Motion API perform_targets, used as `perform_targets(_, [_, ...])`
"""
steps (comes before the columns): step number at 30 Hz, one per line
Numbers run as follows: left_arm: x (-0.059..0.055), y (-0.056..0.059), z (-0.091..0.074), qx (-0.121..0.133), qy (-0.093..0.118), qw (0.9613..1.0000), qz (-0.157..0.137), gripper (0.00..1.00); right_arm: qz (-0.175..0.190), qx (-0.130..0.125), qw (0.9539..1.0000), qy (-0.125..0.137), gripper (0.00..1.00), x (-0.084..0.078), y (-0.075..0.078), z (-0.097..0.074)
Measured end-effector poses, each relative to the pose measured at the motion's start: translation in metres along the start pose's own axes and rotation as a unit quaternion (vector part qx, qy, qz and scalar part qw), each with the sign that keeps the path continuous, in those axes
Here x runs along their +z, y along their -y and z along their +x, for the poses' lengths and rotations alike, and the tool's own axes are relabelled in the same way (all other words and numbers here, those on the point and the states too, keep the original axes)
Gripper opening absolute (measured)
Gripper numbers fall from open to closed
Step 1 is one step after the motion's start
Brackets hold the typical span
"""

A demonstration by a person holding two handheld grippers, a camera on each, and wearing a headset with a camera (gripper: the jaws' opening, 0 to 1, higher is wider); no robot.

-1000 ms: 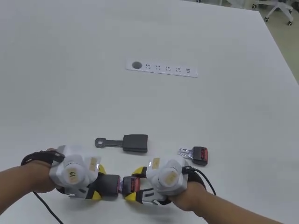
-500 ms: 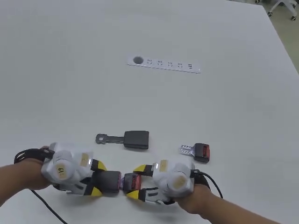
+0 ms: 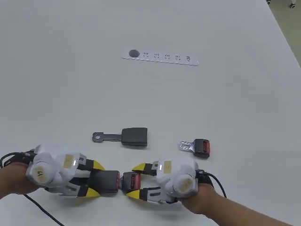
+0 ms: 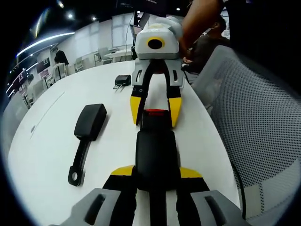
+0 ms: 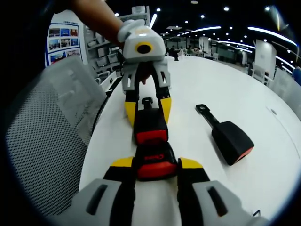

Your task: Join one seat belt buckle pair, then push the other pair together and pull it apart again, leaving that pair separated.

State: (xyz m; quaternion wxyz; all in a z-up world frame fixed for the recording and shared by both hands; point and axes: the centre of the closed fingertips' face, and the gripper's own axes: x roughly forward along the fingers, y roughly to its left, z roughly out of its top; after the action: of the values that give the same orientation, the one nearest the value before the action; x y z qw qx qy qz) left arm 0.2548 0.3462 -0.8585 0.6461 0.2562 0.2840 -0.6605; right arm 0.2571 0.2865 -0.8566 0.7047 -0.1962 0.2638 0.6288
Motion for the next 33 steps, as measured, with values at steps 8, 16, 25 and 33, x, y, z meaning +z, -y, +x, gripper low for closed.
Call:
perform_targets(8, [0.0014, 0.0016, 0.0002, -0.002, 0.006, 1.0, 0.002, 0.33, 0.006, -0.004, 0.9999, 0.008, 0.33, 0.0005, -0.0002, 0.0])
perform_targets(16, [0.0029, 0.0017, -0.0002, -0.002, 0.007, 1.0, 0.001, 0.33, 0.008, -0.005, 0.9999, 0.01, 0.33, 0.0001, -0.0007, -0.0005])
perform_targets(25, [0.0028, 0.0016, -0.0004, -0.002, 0.005, 1.0, 0.0, 0.33, 0.012, -0.007, 0.9998, 0.011, 0.33, 0.0002, -0.0006, -0.0007])
perform_targets(33, [0.0025, 0.0005, 0.0009, 0.003, -0.007, 1.0, -0.006, 0.34, 0.009, -0.013, 0.9998, 0.012, 0.36, 0.0013, -0.0016, -0.0012])
